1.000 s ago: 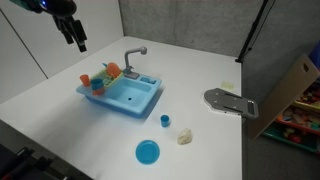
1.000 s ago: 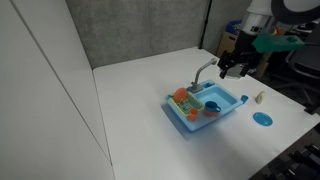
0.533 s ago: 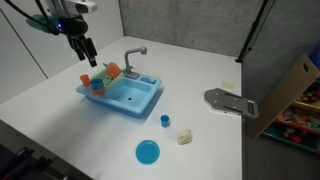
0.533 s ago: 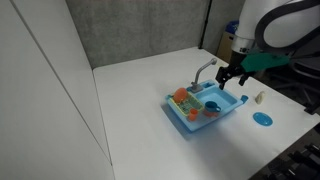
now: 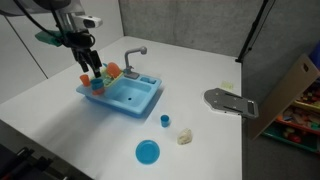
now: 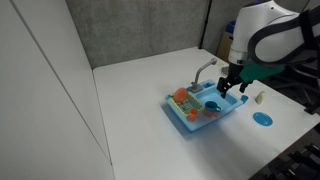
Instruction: Put the blue cup on the plate
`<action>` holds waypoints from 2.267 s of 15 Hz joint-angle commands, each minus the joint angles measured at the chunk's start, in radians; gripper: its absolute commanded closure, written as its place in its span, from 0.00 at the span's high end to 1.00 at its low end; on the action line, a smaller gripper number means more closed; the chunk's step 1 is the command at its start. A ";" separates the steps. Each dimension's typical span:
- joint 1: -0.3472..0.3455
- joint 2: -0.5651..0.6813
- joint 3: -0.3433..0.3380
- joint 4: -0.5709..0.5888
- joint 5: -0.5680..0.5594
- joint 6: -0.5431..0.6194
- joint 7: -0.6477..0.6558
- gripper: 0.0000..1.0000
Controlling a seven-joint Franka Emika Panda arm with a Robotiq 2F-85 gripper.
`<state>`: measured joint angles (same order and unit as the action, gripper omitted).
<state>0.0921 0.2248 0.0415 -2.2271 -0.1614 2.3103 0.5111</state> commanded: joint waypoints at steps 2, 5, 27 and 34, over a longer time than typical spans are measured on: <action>0.016 0.002 -0.016 0.001 0.005 -0.001 -0.004 1.00; 0.016 0.002 -0.016 0.001 0.005 -0.001 -0.004 1.00; 0.019 0.178 -0.034 0.073 0.008 0.129 -0.217 1.00; 0.044 0.226 -0.036 0.118 0.010 0.149 -0.207 1.00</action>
<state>0.1210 0.4248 0.0186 -2.1456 -0.1613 2.4532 0.3168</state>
